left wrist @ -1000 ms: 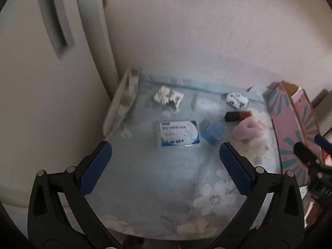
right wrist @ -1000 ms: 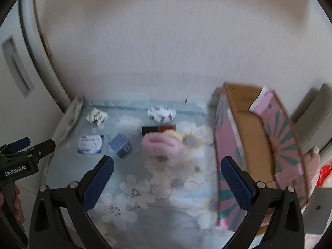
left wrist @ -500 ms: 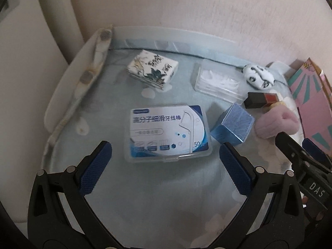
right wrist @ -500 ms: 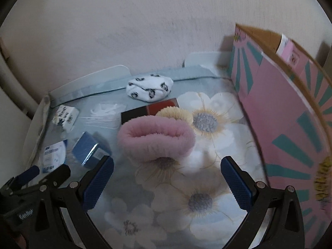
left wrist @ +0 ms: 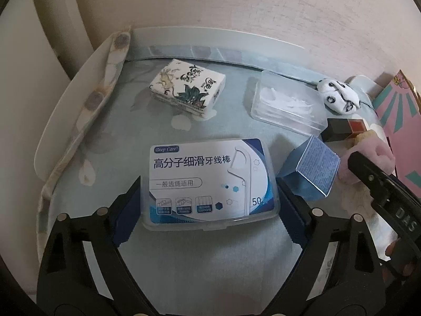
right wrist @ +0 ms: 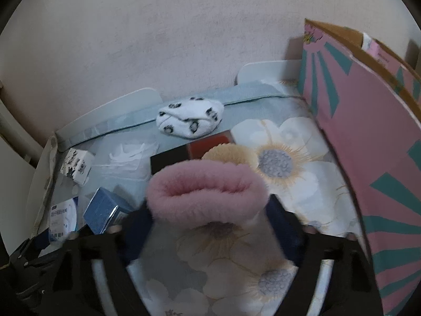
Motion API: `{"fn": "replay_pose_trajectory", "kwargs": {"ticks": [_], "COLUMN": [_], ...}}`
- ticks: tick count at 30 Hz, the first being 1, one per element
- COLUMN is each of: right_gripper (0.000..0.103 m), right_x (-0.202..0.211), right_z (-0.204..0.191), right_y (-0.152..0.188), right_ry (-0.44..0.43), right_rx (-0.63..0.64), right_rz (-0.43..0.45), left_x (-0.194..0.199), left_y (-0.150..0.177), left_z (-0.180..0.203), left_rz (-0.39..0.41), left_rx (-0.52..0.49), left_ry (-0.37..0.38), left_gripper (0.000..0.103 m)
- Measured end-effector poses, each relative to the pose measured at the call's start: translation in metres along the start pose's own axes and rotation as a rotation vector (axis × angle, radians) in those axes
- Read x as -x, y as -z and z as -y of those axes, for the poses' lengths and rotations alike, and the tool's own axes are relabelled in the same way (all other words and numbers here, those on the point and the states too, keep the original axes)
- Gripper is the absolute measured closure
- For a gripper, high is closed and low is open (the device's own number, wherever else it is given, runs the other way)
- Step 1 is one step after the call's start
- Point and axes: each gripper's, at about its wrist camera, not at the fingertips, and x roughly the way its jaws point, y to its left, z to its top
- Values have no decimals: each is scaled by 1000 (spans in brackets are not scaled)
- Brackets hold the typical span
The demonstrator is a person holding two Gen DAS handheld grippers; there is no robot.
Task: Organize objects
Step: 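Grasp the floss-pick box with the left tool while the right tool grasps the pink hair tie, then carry both items into the cardboard box and open both tools to release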
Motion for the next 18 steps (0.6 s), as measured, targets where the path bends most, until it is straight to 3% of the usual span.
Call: {"fn": "replay_pose_trajectory", "kwargs": {"ticks": [10,18], "right_gripper": [68,69], "right_x": [12,59], "right_z": [-3,-7], "right_y": [4,-7], "right_ry": [-5,-3], "right_rx": [28,83], "right_rz": [9,47], "left_x": [15,60], "left_y": [-1,-9], "left_z": [0,-3], "left_rz": [37,76], "left_rx": [-14,-41], "left_ry": [2,23], "left_gripper": [13,13]}}
